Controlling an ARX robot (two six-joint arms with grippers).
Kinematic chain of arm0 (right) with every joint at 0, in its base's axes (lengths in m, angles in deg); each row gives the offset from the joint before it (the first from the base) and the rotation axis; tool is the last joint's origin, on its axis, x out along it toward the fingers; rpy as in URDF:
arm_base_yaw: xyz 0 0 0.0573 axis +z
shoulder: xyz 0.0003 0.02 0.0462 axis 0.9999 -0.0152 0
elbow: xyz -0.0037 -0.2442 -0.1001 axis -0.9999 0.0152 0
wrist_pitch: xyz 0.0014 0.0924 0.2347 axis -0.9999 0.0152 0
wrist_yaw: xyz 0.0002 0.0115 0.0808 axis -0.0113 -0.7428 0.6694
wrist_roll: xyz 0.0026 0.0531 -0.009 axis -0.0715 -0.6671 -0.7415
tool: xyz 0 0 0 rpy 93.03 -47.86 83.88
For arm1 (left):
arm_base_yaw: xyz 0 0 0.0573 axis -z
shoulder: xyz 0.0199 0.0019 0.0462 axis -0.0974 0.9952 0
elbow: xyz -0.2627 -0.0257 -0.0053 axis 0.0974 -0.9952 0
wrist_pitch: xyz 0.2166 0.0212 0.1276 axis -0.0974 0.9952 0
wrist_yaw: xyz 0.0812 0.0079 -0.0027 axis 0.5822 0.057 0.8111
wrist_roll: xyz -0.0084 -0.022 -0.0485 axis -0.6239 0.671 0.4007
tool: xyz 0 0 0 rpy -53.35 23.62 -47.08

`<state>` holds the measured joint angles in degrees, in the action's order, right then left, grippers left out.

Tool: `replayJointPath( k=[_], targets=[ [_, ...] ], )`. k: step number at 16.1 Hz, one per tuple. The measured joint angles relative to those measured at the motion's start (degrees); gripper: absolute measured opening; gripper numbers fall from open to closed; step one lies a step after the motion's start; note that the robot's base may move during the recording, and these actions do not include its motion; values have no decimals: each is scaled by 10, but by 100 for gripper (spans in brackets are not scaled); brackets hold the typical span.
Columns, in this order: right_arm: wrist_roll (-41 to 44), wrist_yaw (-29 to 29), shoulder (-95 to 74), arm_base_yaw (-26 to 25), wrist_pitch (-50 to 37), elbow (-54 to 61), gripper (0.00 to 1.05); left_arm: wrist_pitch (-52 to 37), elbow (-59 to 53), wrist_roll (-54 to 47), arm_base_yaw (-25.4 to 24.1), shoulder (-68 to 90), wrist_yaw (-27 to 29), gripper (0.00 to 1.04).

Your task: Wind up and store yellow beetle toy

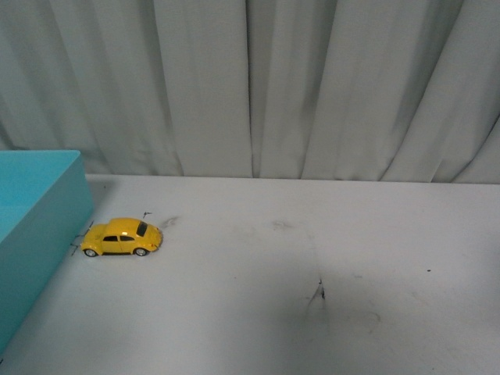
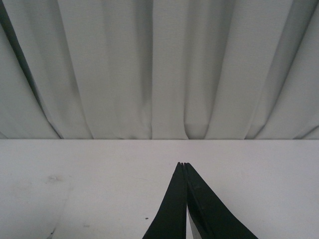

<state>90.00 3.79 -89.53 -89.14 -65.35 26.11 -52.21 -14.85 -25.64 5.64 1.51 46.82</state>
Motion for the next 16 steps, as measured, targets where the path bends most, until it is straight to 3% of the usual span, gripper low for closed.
replayJointPath(
  k=[5, 16],
  targets=[
    [0, -2, 205, 0, 140, 47, 2, 0, 0, 0, 0, 0, 0, 98],
    [0, -2, 425, 0, 341, 57, 2, 0, 0, 0, 0, 0, 0, 98]
  ],
)
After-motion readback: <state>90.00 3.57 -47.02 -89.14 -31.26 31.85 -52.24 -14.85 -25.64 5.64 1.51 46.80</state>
